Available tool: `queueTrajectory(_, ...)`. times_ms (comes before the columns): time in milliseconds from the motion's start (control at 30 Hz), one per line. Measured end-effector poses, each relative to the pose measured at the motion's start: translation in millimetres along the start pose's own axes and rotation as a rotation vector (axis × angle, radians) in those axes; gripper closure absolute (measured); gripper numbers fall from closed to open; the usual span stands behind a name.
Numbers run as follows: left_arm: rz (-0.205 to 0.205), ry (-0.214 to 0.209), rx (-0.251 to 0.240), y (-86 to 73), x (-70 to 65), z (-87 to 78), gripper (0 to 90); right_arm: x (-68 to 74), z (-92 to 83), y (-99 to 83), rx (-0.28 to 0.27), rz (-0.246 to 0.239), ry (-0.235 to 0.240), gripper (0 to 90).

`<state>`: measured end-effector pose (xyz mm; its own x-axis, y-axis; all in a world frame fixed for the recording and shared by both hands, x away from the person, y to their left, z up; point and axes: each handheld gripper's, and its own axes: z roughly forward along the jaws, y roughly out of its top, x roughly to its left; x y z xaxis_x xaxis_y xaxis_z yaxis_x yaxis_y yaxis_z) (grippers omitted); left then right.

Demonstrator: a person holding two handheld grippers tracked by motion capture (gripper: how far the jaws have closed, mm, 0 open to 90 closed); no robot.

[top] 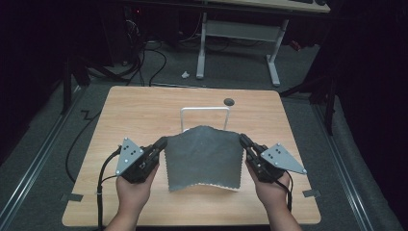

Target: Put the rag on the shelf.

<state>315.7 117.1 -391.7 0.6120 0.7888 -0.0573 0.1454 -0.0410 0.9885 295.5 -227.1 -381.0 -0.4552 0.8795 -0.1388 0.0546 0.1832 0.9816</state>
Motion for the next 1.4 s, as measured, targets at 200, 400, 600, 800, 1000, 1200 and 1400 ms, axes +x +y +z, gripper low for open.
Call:
queueTrajectory(200, 0.015, 0.026, -0.026, 16.7, 5.0, 7.1, 89.5, -5.5, 9.9, 14.9, -0.025, 0.014, -0.01, 89.7)
queueTrajectory(400, 0.028, 0.056, -0.049, 33.2, 10.7, 17.3, 89.6, -12.8, 19.0, 27.9, -0.049, 0.033, -0.022, 89.8)
queueTrajectory(600, 0.054, 0.088, -0.054, 43.8, 16.4, 31.9, 89.6, -23.7, 29.7, 35.3, -0.055, 0.046, -0.046, 89.7)
queueTrajectory(800, 0.054, 0.113, -0.05, 51.9, 25.5, 47.9, 89.6, -35.4, 40.2, 40.8, -0.059, 0.063, -0.066, 89.7)
queueTrajectory(1000, 0.061, 0.125, -0.048, 57.5, 33.3, 64.2, 89.6, -42.6, 52.6, 44.8, -0.048, 0.067, -0.081, 89.8)
queueTrajectory(1200, 0.082, 0.148, -0.045, 61.2, 40.4, 79.4, 89.6, -50.9, 67.2, 52.6, -0.047, 0.06, -0.095, 89.8)
queueTrajectory(1400, 0.09, 0.158, -0.044, 63.7, 47.5, 90.4, 89.5, -59.9, 80.4, 56.9, -0.038, 0.056, -0.093, 89.8)
